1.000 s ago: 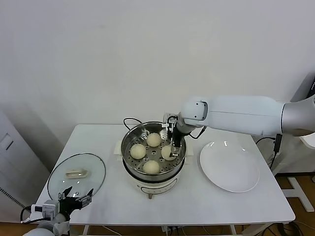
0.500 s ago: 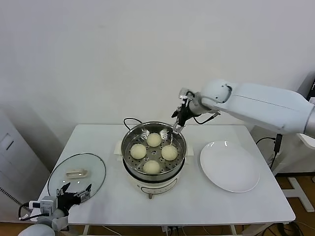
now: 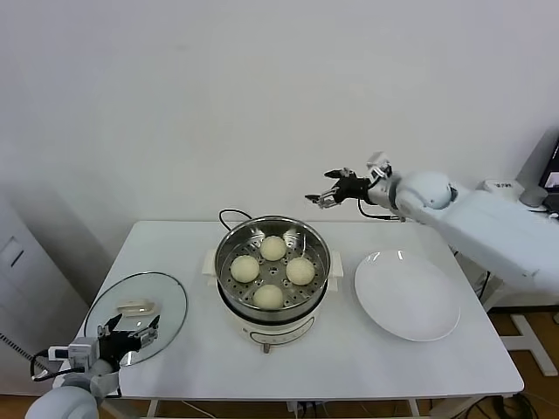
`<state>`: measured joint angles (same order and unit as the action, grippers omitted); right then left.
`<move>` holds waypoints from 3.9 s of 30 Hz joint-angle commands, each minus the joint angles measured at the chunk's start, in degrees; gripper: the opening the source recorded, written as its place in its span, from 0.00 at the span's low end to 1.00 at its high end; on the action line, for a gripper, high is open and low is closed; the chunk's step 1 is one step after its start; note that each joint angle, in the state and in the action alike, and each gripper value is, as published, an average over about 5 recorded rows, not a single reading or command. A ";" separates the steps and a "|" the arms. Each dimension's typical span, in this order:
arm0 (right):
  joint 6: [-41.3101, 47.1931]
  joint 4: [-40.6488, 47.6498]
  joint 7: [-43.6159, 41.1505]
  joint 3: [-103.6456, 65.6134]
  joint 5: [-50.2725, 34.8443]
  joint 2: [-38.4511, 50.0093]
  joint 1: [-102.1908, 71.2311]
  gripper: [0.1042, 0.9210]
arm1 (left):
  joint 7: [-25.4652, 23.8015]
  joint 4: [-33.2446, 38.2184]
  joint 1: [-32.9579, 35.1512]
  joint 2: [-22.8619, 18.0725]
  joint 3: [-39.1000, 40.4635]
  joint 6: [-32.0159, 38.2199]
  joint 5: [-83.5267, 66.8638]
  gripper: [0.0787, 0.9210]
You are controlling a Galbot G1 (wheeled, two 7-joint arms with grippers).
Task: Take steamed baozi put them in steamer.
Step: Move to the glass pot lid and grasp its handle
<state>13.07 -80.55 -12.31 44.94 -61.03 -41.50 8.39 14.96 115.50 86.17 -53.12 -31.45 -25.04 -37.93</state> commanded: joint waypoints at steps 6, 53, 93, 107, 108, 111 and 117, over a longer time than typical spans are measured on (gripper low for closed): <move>-12.87 -7.92 14.84 -55.87 13.08 -5.16 -52.91 0.88 | -0.96 -0.41 -3.16 0.17 0.08 0.43 -0.42 0.88; -10.28 -11.72 11.39 -83.16 36.38 -31.42 -77.20 0.88 | -2.96 -22.42 -1.97 -6.99 -6.12 38.44 107.37 0.88; -11.58 -10.08 8.80 -84.31 38.58 -33.09 -77.98 0.88 | -0.56 -37.50 -16.76 -10.17 -3.84 37.88 113.07 0.88; -11.70 -10.03 8.34 -84.81 38.66 -32.91 -78.02 0.88 | -0.75 -36.23 -15.72 -9.98 -4.21 38.23 110.18 0.54; -11.71 -10.00 8.27 -84.81 38.72 -32.93 -78.02 0.88 | -0.76 -35.68 -15.45 -9.90 -4.28 38.27 109.86 0.51; -11.74 -9.91 8.07 -84.79 38.96 -32.96 -78.05 0.88 | -0.88 -33.91 -14.93 -9.61 -4.44 38.34 108.83 0.41; -11.77 -10.13 7.88 -84.91 38.96 -32.89 -78.20 0.88 | -3.20 -28.51 -14.82 -8.36 -5.21 38.05 105.79 0.20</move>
<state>1.32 -90.49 -4.36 -39.85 -22.05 -74.44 -69.73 13.74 80.88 71.11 -62.42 -36.13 13.35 71.39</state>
